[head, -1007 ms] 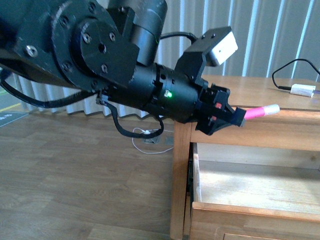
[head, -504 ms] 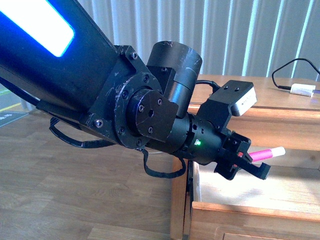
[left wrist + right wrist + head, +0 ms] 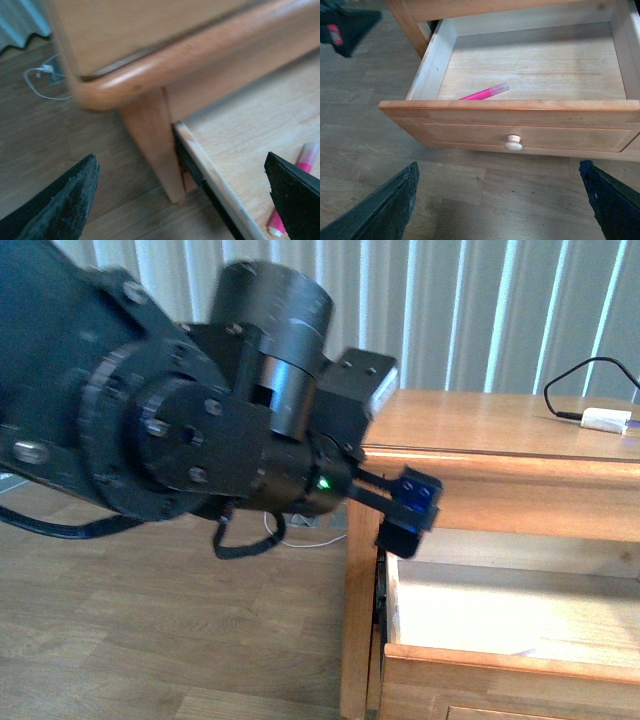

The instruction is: Place pink marker in drawer with both arms

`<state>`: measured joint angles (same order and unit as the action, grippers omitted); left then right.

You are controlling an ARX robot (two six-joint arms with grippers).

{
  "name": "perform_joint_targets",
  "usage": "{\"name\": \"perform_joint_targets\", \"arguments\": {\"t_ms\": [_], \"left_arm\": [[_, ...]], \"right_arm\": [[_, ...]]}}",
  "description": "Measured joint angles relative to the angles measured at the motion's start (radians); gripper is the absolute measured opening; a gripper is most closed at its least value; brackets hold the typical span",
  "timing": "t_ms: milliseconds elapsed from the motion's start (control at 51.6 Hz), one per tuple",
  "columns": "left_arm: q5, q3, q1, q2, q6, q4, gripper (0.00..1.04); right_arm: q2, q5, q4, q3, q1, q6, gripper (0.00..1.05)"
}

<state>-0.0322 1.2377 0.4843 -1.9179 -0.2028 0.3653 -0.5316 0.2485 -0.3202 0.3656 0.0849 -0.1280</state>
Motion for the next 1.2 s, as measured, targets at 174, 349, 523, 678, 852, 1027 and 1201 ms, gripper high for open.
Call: {"name": "perform_joint_targets", "arguments": {"t_ms": [174, 349, 523, 678, 852, 1027, 1201], "left_arm": [[-0.045, -0.224, -0.082, 0.303, 0.054, 0.063, 0.99], [-0.045, -0.414, -0.164, 0.587, 0.149, 0.032, 0.99], [-0.053, -0.584, -0.240, 0.884, 0.210, -0.058, 0.99], [-0.052, -0.718, -0.337, 1.131, 0.256, -0.184, 0.99], [-0.063, -0.855, -0.431, 1.342, 0.321, -0.280, 0.99], [-0.062, -0.856, -0.432, 1.351, 0.336, -0.280, 0.99], [0.026, -0.953, -0.478, 1.403, 0.248, -0.134, 0.73]], "right_arm": [[0.000, 0.000, 0.000, 0.000, 0.000, 0.000, 0.96], [0.000, 0.000, 0.000, 0.000, 0.000, 0.000, 0.96], [0.000, 0.000, 0.000, 0.000, 0.000, 0.000, 0.96], [0.000, 0.000, 0.000, 0.000, 0.000, 0.000, 0.96], [0.000, 0.000, 0.000, 0.000, 0.000, 0.000, 0.96], [0.000, 0.000, 0.000, 0.000, 0.000, 0.000, 0.96], [0.000, 0.000, 0.000, 0.000, 0.000, 0.000, 0.96]]}}
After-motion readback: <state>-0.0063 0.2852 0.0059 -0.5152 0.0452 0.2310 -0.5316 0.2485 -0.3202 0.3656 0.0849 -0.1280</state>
